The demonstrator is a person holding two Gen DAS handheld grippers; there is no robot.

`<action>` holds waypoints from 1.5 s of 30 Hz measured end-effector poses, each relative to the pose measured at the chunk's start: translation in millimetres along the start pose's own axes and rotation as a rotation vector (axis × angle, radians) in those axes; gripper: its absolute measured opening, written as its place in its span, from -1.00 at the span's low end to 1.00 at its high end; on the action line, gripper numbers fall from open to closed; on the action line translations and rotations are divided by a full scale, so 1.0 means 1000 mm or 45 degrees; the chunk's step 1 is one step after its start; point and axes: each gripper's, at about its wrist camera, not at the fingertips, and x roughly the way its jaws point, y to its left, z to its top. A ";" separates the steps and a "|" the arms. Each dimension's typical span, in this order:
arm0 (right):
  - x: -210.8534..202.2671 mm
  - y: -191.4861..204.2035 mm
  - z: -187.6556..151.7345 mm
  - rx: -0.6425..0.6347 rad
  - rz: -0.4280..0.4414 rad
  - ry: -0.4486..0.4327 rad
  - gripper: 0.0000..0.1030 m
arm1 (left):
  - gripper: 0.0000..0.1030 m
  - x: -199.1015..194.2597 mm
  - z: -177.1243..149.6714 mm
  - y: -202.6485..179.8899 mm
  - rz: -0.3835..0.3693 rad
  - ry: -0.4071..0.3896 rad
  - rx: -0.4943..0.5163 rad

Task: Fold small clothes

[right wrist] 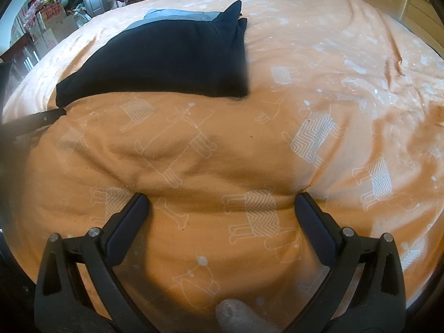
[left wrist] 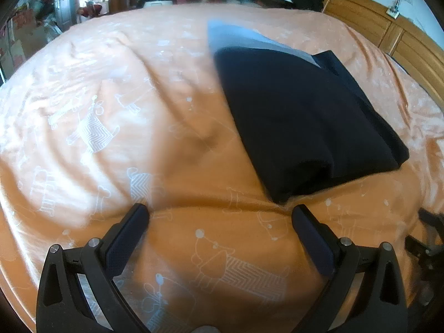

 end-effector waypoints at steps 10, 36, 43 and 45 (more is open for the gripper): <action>0.000 -0.001 0.001 0.037 -0.009 -0.005 1.00 | 1.00 -0.001 0.000 -0.003 0.012 -0.004 0.009; -0.002 -0.002 0.004 0.032 -0.011 -0.019 1.00 | 1.00 -0.003 0.000 -0.001 -0.006 -0.061 -0.035; -0.051 0.006 0.047 0.022 -0.069 -0.121 1.00 | 1.00 -0.057 0.009 -0.009 0.022 -0.180 -0.001; -0.084 0.018 0.064 -0.022 -0.115 -0.225 1.00 | 1.00 -0.087 0.015 -0.018 0.037 -0.250 0.036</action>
